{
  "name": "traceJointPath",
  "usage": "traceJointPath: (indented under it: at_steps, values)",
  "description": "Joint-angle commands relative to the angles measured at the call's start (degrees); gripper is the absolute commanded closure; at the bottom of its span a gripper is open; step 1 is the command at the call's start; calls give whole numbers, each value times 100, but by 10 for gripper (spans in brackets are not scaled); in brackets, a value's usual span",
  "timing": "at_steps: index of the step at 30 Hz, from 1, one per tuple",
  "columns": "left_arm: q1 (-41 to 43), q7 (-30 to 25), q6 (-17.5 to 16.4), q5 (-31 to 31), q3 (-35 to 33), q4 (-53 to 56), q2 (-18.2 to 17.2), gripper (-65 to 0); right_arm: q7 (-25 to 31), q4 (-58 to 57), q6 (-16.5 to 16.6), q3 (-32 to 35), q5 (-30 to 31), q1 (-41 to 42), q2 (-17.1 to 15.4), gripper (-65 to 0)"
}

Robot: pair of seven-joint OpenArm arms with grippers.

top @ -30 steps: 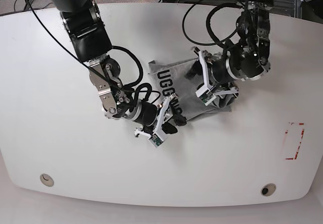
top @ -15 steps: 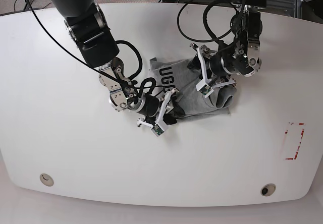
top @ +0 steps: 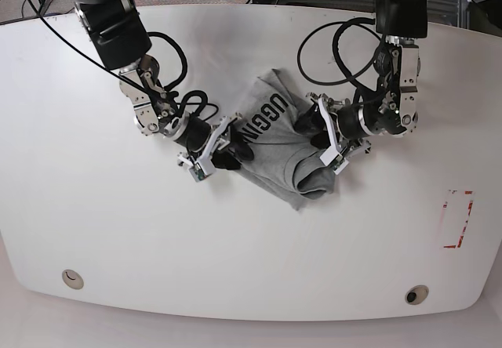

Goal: Fold the T-shirt properly
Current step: 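Grasp the shirt's printed edge with both grippers and lift it, then release the right gripper and grasp the folded shirt with the left gripper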

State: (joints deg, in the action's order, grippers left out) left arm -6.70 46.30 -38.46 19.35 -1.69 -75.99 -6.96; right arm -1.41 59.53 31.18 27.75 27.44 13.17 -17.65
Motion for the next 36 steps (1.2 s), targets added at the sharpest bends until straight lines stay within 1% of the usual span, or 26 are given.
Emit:
traceJointPath:
  at_steps: [1, 8, 13, 16, 19, 23, 25, 28, 33, 36]
  values:
    - [-178, 359, 228, -577, 16, 333, -82, -293, -417, 566, -28, -159, 3, -354, -217, -225]
    - [-759, 297, 228, -577, 16, 702, -56, -293, -1024, 1779, -37, -827, 38, -1277, -244, -225]
    - [-1049, 297, 228, -577, -81, 746, -20, -293, -1332, 2474, -37, -1091, 21, -1673, 2, -225]
    - [-1163, 315, 228, -568, -178, 719, 94, -293, -1507, 2755, -45, -1162, -199, -1796, 125, -225]
    - [-1189, 411, 202, -542, -178, 614, 129, -293, -1622, 3027, -45, -1206, -524, -1849, 284, -225]
    - [-1163, 614, 184, -542, -151, 51, 129, -293, -1973, 3467, -45, -1399, -920, -1884, 433, -225]
    - [-1145, 719, 184, -533, -143, -459, 112, -293, -2255, 3722, -37, -1504, -1078, -1866, 556, -225]
    - [-987, 921, 184, -533, -134, -1153, 94, -293, -2554, 4118, -10, -1654, -1236, -1849, 644, -225]
    - [-618, 939, 219, -551, 68, -2155, 94, -293, -2826, 4627, -1, -1865, -1412, -1831, 670, -225]
    - [-425, 912, 237, -577, 103, -2498, 120, -294, -2923, 4847, -1, -1970, -1456, -1770, 662, -225]
